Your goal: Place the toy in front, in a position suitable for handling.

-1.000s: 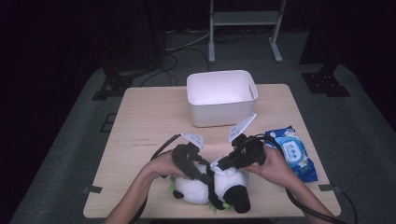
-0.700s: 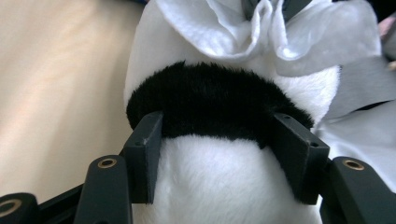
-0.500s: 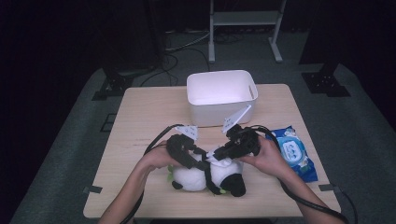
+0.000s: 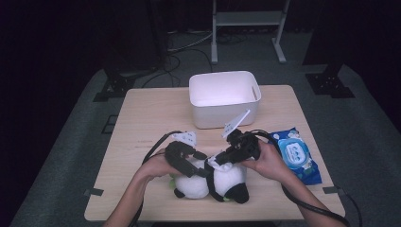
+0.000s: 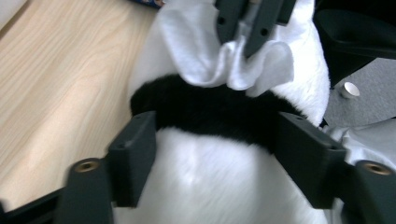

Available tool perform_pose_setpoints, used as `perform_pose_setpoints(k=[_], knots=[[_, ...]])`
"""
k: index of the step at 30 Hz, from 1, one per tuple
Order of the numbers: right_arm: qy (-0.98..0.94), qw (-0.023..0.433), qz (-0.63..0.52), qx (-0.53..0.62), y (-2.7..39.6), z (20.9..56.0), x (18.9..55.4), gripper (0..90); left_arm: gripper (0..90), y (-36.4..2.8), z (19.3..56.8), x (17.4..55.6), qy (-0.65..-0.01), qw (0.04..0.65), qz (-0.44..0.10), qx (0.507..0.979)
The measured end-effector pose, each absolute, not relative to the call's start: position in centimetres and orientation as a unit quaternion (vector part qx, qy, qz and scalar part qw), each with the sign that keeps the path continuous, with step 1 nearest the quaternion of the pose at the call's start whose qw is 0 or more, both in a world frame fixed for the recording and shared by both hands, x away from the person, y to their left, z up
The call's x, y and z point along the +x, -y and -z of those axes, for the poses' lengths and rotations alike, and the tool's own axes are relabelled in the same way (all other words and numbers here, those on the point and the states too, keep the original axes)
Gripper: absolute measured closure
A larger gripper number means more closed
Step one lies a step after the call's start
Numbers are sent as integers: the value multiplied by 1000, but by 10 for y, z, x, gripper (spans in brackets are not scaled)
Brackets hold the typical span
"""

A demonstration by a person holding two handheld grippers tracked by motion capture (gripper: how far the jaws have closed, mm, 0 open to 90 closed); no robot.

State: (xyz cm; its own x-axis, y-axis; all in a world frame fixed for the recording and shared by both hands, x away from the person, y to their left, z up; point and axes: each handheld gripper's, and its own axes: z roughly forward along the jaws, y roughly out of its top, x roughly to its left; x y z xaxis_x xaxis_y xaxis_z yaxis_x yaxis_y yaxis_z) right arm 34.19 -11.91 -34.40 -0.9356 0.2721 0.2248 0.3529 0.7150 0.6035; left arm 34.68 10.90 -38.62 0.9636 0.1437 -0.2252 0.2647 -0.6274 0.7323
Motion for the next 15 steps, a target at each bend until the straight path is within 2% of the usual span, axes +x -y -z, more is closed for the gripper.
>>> perform_pose_setpoints(k=[10,15], knots=[[926,72,329,-169,130,352,331,816,151,-126,390,342,-137,417,57,896],[925,62,338,-166,124,349,329,817,150,-132,399,339,-141,423,61,893]])
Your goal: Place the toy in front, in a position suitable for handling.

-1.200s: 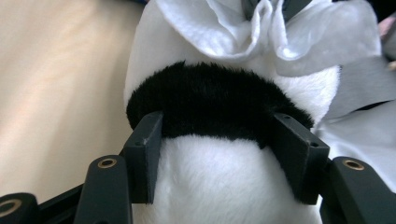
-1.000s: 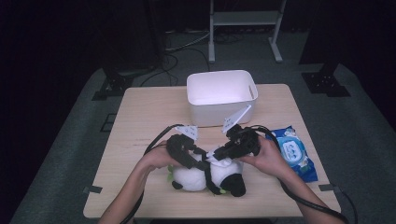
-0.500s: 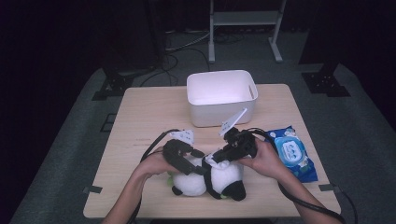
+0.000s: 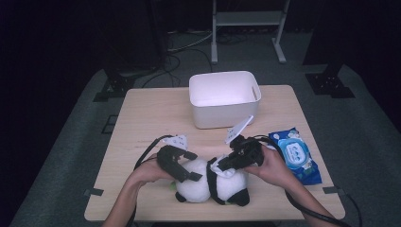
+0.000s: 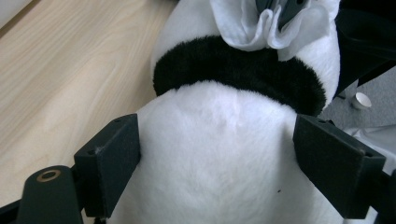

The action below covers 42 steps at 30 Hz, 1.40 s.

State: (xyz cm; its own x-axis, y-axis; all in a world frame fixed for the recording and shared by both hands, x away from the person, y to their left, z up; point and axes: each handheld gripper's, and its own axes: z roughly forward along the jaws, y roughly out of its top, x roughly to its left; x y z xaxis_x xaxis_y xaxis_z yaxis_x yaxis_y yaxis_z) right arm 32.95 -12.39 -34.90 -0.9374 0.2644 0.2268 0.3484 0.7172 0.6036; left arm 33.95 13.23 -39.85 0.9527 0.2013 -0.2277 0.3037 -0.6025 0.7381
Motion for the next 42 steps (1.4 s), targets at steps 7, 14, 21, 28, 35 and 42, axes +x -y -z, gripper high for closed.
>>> perform_pose_setpoints(k=[7,14,21,28,35,42], knots=[[925,42,340,-165,115,347,332,817,150,-134,400,335,-146,433,55,888],[920,44,348,-175,129,347,331,816,150,-136,397,331,-140,432,51,889],[913,41,355,-197,151,347,331,813,149,-145,397,331,-146,435,54,887],[906,38,360,-220,170,351,334,811,148,-156,398,329,-148,431,59,888],[902,42,363,-229,181,355,334,811,135,-167,397,327,-155,425,50,890],[904,44,360,-228,180,355,334,810,109,-173,400,327,-155,424,58,891]])
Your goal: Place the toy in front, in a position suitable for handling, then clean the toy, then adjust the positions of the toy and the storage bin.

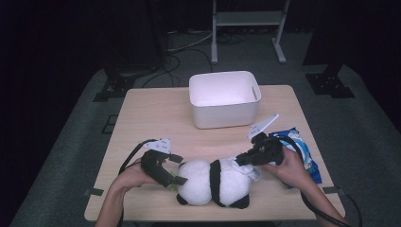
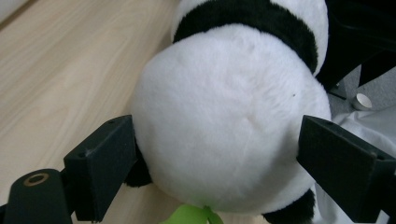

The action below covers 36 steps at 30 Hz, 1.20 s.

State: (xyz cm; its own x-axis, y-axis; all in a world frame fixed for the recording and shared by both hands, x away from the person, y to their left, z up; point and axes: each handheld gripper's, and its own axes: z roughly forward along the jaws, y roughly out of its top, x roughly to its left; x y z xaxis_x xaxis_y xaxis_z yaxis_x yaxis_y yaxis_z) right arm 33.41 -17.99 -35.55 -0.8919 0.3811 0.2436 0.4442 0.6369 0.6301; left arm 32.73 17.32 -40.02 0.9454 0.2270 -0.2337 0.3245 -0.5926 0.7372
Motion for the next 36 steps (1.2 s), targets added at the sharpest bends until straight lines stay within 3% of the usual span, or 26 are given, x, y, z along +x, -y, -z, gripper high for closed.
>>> perform_pose_setpoints(k=[19,36], knots=[[905,47,357,-225,176,353,333,808,93,-170,407,327,-152,416,75,893],[942,64,298,-144,84,350,342,810,75,-165,410,325,-140,416,81,895]])
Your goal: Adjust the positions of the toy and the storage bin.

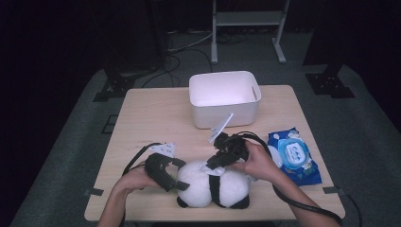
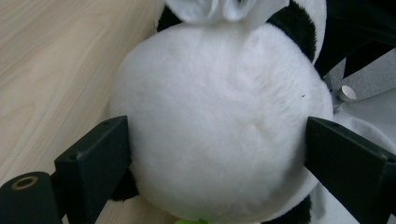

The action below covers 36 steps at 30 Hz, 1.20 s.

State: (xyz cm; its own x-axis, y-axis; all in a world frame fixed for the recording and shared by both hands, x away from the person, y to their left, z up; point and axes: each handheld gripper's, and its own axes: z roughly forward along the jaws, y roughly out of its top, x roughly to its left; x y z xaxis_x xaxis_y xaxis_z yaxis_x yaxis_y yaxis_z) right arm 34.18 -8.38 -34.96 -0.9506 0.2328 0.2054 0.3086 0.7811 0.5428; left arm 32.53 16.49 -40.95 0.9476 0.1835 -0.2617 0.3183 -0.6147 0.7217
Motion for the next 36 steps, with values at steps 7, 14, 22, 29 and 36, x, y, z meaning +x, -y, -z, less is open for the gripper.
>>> perform_pose_setpoints(k=[7,14,22,29,36], knots=[[942,60,297,-143,90,347,341,813,75,-154,399,320,-132,419,62,896],[930,50,326,-163,124,339,333,817,57,-133,391,321,-117,412,49,902],[920,35,344,-186,163,333,324,816,57,-106,384,324,-92,397,48,912],[913,41,352,-205,185,342,316,816,57,-82,383,323,-66,372,50,924],[906,49,366,-206,189,349,315,816,55,-64,392,322,-52,332,45,941]])
